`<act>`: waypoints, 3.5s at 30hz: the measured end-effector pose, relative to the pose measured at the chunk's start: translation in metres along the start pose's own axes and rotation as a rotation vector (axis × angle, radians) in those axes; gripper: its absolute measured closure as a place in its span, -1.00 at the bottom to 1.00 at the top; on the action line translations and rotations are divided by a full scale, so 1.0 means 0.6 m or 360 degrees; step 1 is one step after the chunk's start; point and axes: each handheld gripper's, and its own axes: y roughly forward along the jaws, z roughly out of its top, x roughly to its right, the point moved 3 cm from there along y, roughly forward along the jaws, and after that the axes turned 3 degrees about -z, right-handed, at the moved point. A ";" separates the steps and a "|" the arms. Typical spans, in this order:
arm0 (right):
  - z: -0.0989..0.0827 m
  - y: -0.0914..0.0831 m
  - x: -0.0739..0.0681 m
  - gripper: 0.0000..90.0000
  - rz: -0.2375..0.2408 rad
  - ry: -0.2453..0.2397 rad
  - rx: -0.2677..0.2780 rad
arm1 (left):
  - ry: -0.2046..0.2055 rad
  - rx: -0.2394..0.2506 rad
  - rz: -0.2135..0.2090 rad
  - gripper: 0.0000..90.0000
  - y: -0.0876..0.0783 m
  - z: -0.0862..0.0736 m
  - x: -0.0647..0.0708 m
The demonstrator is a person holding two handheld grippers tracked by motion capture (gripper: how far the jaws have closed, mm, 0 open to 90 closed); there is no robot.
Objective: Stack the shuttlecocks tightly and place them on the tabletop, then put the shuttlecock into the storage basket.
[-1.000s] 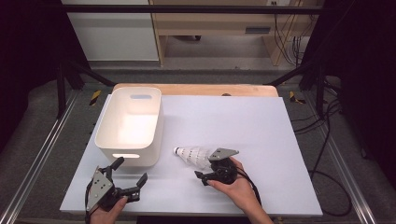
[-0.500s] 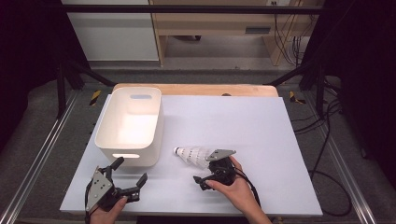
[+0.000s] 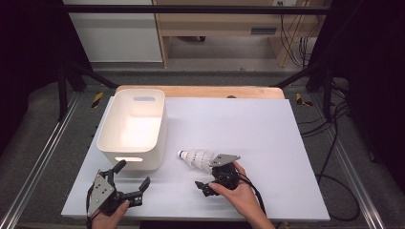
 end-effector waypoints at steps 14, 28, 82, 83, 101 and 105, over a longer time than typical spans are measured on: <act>0.007 0.004 -0.007 -0.85 0.0006 0.0066 0.0113 | 0.0006 -0.0003 -0.0004 -0.97 0.000 0.000 0.001; 0.013 0.013 -0.003 -0.76 0.0057 0.0204 0.0204 | 0.0003 0.0001 -0.0001 -0.97 -0.001 0.000 0.000; 0.037 0.048 -0.016 -0.47 -0.0019 0.0141 0.0170 | 0.0006 -0.0004 -0.0011 -0.97 0.000 0.000 0.002; 0.037 0.048 -0.016 -0.46 -0.0021 0.0137 0.0170 | 0.0006 -0.0005 -0.0011 -0.97 0.000 0.000 0.002; 0.041 0.051 -0.019 -0.34 -0.0034 0.0100 0.0157 | 0.0008 -0.0010 -0.0019 -0.97 0.001 0.000 0.003; 0.041 0.052 -0.020 -0.31 -0.0039 0.0093 0.0148 | 0.0010 -0.0014 -0.0024 -0.97 0.002 -0.001 0.004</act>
